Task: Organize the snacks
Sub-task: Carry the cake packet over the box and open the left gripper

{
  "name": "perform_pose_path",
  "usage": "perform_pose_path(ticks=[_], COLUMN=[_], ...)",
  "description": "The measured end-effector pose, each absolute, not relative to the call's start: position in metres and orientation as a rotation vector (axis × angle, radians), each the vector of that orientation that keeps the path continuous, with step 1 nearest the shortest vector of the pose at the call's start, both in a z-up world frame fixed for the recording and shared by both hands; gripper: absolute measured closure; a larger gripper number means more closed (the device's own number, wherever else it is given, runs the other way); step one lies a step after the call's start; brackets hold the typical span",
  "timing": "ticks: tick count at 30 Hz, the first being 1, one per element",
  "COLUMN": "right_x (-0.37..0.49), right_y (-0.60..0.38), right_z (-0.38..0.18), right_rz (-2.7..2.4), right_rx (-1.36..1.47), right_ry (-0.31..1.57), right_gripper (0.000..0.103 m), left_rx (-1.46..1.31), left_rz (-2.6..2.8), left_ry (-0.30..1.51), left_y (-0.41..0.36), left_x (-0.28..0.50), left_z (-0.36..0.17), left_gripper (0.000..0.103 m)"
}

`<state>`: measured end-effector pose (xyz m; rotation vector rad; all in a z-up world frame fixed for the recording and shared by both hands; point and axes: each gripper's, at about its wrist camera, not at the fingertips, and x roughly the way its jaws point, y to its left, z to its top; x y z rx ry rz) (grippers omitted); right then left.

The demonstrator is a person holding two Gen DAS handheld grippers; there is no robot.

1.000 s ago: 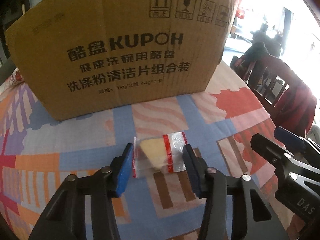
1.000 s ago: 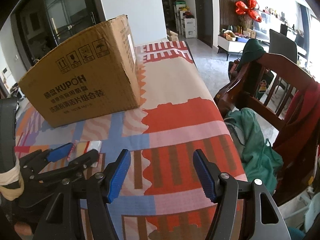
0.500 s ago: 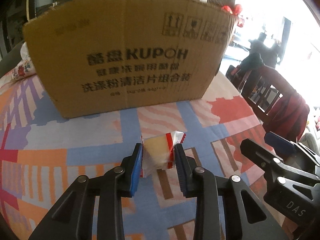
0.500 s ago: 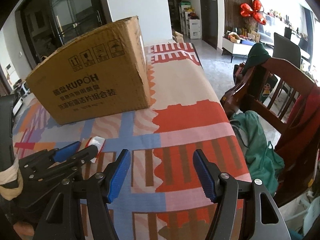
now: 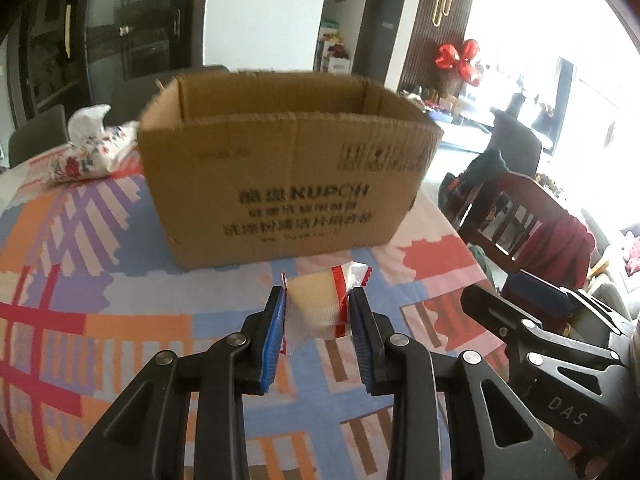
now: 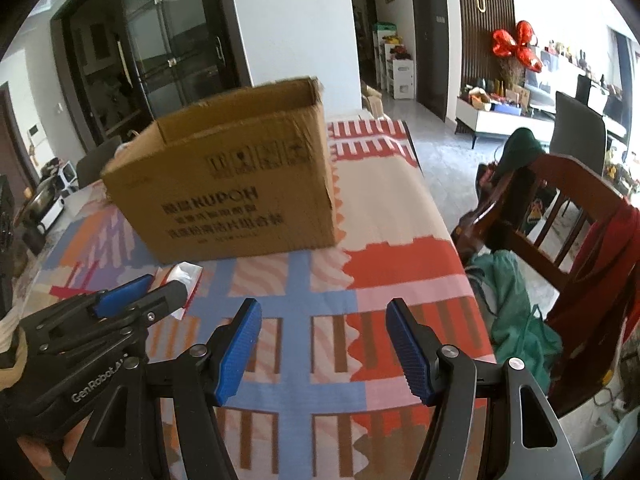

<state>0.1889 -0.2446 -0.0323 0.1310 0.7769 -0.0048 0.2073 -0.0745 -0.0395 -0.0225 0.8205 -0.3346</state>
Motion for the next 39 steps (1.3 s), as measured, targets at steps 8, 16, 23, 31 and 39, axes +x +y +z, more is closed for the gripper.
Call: perform_pose_path(ticks=[8,16,23,31,39], right_x=[0.193,0.213,0.241,0.283,0.308], right_y=[-0.231,-0.228,-0.225,-0.224,-0.217], right_z=[0.005,0.04,0.059,0.078,0.092], right_rz=[0.006,0.017,0.034,0.048,0.057], right_rx=[0.085,0.081,0.046,0.033,0.008], right_ry=[0.708,0.674,0.694,0.751,0.777], right_gripper=[0.037,0.037,0.037,0.037,0.037], left_rx=[-0.025,0.002,0.047,0.069,0.074], left_rz=[-0.312,-0.295,-0.271,-0.252,-0.233], left_ry=[0.757,0.706,0.692,0.718,0.793], left_y=[-0.063,-0.059,-0.062,-0.066,-0.069], left_x=[0.21,0.227,0.254,0.287,0.326], left_z=[0.0,0.038,0.058,0.073,0.069], left_gripper=[0.071,0.071,0.071,0.071,0.071])
